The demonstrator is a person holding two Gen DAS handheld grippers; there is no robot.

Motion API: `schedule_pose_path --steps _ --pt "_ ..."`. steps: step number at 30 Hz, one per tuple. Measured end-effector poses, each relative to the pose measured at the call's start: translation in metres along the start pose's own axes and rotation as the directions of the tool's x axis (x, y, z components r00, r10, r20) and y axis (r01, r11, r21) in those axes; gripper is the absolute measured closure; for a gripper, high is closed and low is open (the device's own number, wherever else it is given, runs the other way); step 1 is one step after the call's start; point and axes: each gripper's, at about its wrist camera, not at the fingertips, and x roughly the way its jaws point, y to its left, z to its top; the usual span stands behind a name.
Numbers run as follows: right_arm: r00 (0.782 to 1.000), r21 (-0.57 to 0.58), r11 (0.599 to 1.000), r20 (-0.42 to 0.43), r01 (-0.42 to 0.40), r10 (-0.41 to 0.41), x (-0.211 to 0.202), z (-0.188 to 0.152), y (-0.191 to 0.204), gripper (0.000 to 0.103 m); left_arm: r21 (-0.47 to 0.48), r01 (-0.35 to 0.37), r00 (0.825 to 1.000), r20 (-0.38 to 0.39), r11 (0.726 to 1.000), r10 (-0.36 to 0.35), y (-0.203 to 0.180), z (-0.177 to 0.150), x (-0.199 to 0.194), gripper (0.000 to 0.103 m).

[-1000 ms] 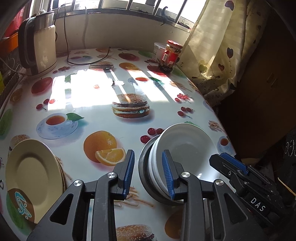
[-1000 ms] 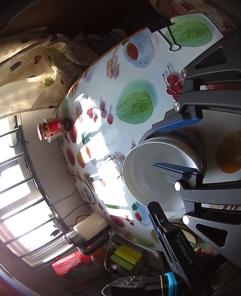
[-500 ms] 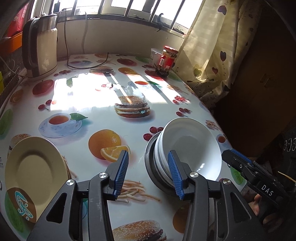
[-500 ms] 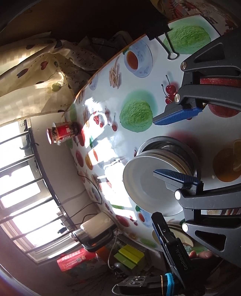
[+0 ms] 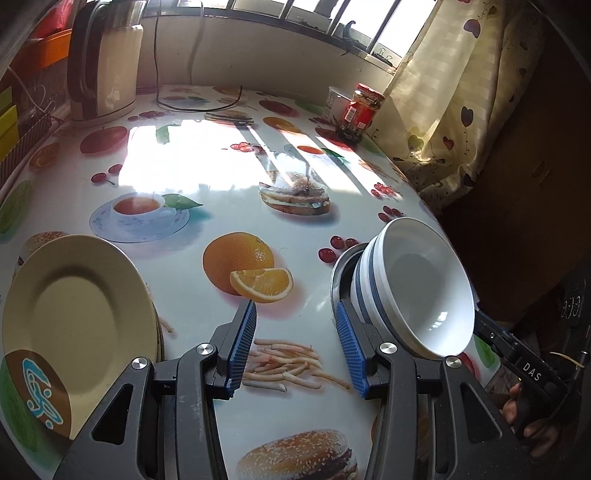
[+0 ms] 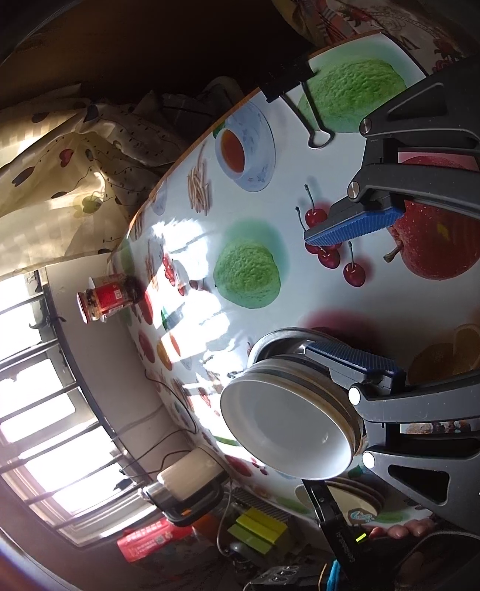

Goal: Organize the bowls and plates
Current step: 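Grasp the steel bowl rim holding the nested white bowls with both grippers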

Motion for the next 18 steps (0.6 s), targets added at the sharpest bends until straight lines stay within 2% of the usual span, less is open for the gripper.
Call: schedule_pose_path --steps 9,18 --pt "0.998 0.016 0.999 -0.038 -0.044 0.044 0.019 -0.006 -0.003 0.049 -0.037 0.042 0.997 -0.057 0.998 -0.044 0.003 -0.005 0.020 0.057" --pt "0.993 0.055 0.992 -0.036 -0.114 0.116 0.029 -0.004 -0.009 0.049 -0.040 0.067 0.996 -0.058 0.997 -0.069 0.003 -0.003 0.027 0.057"
